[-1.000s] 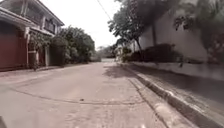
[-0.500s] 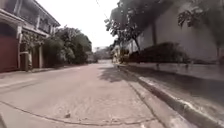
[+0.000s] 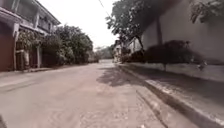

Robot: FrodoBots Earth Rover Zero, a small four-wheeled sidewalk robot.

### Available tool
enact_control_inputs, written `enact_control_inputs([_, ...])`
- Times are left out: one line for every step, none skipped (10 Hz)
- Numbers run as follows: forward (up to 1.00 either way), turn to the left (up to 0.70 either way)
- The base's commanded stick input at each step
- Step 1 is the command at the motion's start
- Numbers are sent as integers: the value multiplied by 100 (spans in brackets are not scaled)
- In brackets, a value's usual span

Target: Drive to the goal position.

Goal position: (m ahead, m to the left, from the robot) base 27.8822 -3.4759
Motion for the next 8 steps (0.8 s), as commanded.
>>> enact_control_inputs([100,0])
enact_control_inputs([100,0])
enact_control_inputs([100,0])
enact_control_inputs([100,-1])
enact_control_inputs([100,-38])
enact_control_inputs([100,-39])
enact_control_inputs([100,-16])
enact_control_inputs([100,0])
